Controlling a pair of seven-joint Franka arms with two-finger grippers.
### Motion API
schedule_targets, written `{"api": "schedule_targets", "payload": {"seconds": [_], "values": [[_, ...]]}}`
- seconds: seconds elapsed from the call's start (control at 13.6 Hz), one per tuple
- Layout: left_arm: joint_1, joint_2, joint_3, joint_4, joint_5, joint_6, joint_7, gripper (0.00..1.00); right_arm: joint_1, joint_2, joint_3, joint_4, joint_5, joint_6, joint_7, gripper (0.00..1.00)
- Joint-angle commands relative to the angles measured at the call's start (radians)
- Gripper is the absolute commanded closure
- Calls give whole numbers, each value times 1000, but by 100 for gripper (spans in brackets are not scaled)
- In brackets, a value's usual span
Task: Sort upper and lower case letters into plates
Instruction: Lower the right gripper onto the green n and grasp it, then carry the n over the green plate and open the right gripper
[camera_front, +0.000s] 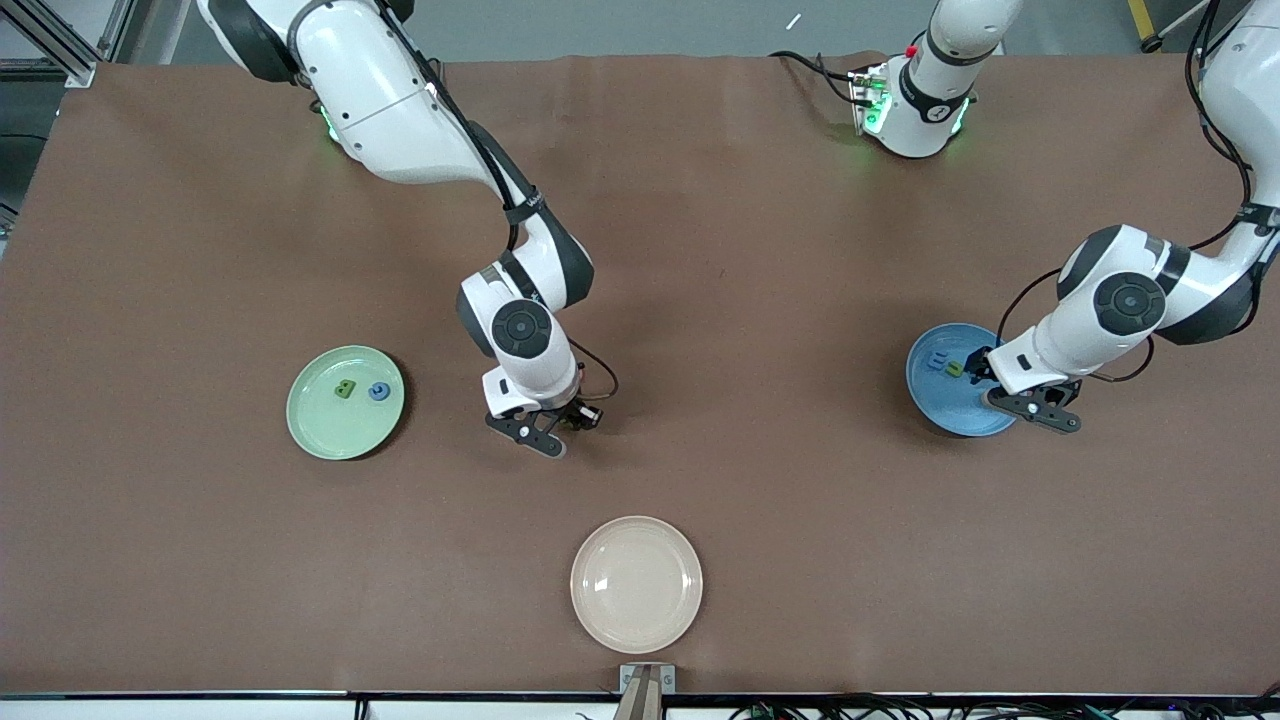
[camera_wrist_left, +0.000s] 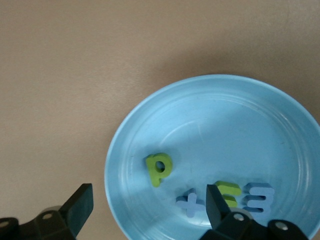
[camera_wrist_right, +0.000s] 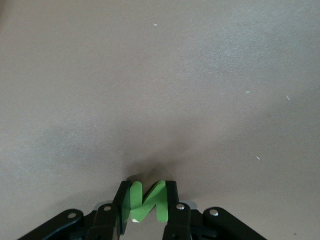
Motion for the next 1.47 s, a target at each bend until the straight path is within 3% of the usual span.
{"api": "schedule_targets", "payload": {"seconds": [0.0, 0.22, 0.44, 0.73, 1.03, 1.25, 1.32, 1.39], "values": [[39, -32, -31, -8, -38, -28, 14, 1, -65, -17, 3, -4, 29, -22, -10, 100], [85, -34, -80, -13, -88, -56, 28, 1, -240, -141, 60, -4, 69, -222, -227, 100], [85, -83, -156, -5, -197, -174, 7, 1, -402, -233, 67, -46, 97, -378, -523, 100], [85, -157, -193, 77, -339, -304, 19, 1, -568, -272, 64, -173, 88, -346, -832, 100], [73, -155, -190, 145, -363, -395, 30, 1, -614, -280, 64, -346, 86, -134, -918, 100], [1, -150, -114, 153, -363, -392, 31, 1, -621, -276, 64, -371, 88, -112, -918, 97], [-47, -150, -70, 154, -363, -390, 30, 1, -621, -273, 64, -374, 88, -112, -918, 72], [-87, -150, -30, 166, -363, -390, 31, 1, -621, -273, 64, -373, 88, -114, -918, 13]]}}
